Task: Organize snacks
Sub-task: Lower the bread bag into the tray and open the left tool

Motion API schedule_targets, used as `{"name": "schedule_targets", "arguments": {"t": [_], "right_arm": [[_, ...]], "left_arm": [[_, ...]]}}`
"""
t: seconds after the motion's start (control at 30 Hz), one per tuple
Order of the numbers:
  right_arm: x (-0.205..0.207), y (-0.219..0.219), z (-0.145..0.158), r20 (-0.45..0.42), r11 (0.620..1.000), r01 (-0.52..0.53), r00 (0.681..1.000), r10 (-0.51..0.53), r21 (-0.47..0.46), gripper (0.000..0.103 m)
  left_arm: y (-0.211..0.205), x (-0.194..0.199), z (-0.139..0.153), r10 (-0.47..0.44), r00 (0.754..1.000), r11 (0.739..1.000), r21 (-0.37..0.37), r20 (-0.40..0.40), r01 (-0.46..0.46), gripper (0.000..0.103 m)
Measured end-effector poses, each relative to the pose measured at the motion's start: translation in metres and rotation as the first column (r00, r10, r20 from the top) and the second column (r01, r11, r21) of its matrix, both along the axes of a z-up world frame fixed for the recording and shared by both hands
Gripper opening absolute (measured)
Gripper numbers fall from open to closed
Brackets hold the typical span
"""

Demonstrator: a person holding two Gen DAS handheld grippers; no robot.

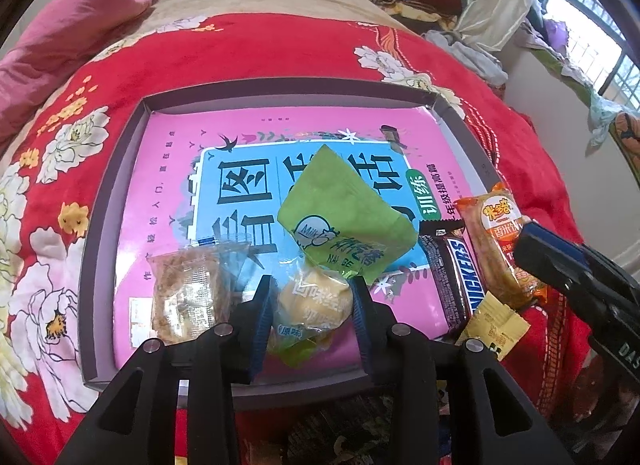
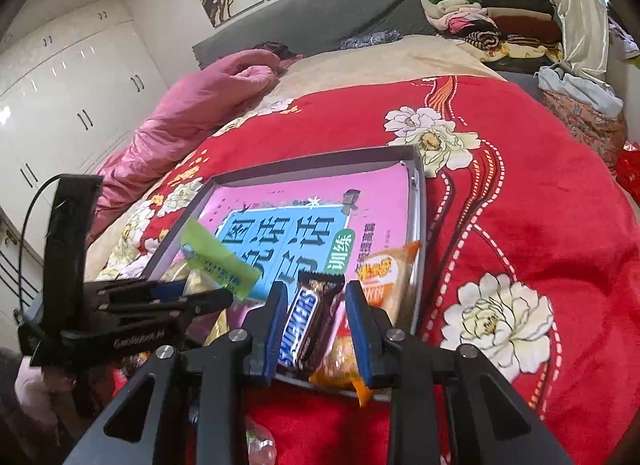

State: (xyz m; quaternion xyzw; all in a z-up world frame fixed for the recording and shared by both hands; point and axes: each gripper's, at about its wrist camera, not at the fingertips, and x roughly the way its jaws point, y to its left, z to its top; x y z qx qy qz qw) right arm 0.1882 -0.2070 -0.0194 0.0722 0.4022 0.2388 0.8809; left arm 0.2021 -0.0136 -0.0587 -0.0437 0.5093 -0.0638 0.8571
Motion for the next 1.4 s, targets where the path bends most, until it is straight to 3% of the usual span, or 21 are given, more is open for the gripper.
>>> {"name": "schedule_targets", "arguments": {"t": [0.33,0.73,0.9,1.1,1.23,1.4], "right_arm": [[-0.010,0.010,-0.002,-0.001,0.996,-0.033,0.999,0.033,-0.082,0.031],[-0.010,-0.001,0.000,0.009,0.999,0.010,1.000,-0.010,-0.048,0.031],[-0.016,-0.007,0.007,0.042,0.999,0.042,0.998,-0.041,-0.022,0.039],[-0.015,-0.019,0.009,0.037,0.996,0.085,0.996,-0.086,0.021,0.041],[-0.016,-0.024,0.013,0.051,0.994,0.105,0.993,-0.107,0.041,0.046],[-0.019,-0.024,0.017,0.064,0.992,0.115,0.991,-0.118,0.047,0.053]], "left_arm": [[0.003,-0.003,-0.001,0.009,1.000,1.000,-0.007,-0.001,-0.009,0.044],[0.006,-0.004,0.008,0.003,1.000,1.000,-0.015,0.025,-0.002,0.053],[0.005,-0.004,0.011,0.006,0.999,1.000,-0.008,0.036,-0.006,0.060],[0.002,-0.008,0.021,0.002,0.998,1.000,0.009,0.067,-0.003,0.064],[0.003,-0.013,0.033,0.005,0.995,1.000,0.004,0.099,-0.005,0.074],[0.004,-0.017,0.045,0.017,0.991,0.999,0.026,0.134,-0.021,0.075]]}}
